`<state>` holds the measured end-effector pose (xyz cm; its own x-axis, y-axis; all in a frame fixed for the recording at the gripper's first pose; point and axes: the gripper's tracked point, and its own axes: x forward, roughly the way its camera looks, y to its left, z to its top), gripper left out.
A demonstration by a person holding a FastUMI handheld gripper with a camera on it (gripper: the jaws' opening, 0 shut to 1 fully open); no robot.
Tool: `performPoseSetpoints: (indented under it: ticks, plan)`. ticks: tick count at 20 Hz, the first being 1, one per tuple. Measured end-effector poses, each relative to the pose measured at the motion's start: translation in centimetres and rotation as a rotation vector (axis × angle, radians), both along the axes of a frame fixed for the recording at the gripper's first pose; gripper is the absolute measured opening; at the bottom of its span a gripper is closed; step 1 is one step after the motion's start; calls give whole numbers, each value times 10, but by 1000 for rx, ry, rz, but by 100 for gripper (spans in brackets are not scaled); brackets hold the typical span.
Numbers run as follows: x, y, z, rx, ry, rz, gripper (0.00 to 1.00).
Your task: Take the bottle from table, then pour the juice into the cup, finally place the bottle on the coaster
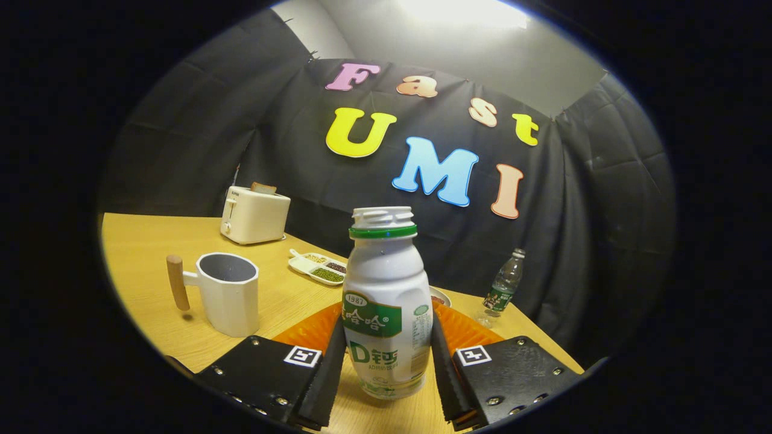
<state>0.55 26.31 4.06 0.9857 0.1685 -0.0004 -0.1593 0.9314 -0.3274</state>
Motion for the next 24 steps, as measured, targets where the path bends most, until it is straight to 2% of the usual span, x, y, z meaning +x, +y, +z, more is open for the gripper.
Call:
performPoseSetpoints:
  ticks: [10, 15, 24]
  plan:
    - [13, 15, -10, -123, 41, 38, 67]
    - [17, 18, -5, -143, 22, 47, 67]
    - [24, 36, -3, -284, 7, 72, 67]
